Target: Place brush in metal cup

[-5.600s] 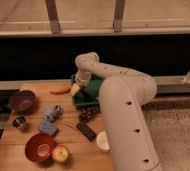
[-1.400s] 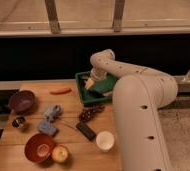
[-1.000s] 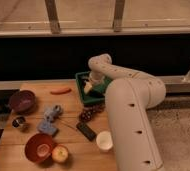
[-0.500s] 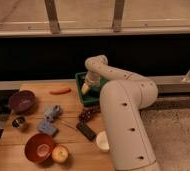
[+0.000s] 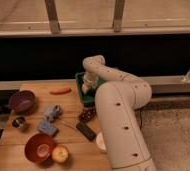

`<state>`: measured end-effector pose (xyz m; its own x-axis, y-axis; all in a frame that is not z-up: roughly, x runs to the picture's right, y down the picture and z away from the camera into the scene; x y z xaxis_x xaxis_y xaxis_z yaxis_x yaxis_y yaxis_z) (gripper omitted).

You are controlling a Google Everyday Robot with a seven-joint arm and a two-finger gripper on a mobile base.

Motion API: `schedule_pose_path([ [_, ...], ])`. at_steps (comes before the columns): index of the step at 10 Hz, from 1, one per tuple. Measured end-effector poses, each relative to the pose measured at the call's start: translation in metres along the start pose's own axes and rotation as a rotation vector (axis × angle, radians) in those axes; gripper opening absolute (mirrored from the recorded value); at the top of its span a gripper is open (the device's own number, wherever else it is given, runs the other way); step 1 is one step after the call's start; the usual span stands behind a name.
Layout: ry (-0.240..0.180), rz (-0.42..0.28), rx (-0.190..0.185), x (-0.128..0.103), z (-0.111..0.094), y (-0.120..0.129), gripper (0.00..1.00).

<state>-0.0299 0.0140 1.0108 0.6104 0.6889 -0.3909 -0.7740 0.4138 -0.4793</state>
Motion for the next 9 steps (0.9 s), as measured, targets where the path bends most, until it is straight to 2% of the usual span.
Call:
schedule_pose_path([
  [1,0.002,-0.001,0.0,0.001,-0.001,0.0,0.01],
  [2,0.004,-0.001,-0.001,0.001,-0.001,0.001,0.0],
  [7,0.005,-0.001,0.0,0.001,-0.001,0.001,0.0],
  [8,0.001,-0.005,0.007,0.001,-0.003,0.001,0.0],
  [9,-0.007,-0.007,0.034,0.002,-0.012,0.001,0.0],
])
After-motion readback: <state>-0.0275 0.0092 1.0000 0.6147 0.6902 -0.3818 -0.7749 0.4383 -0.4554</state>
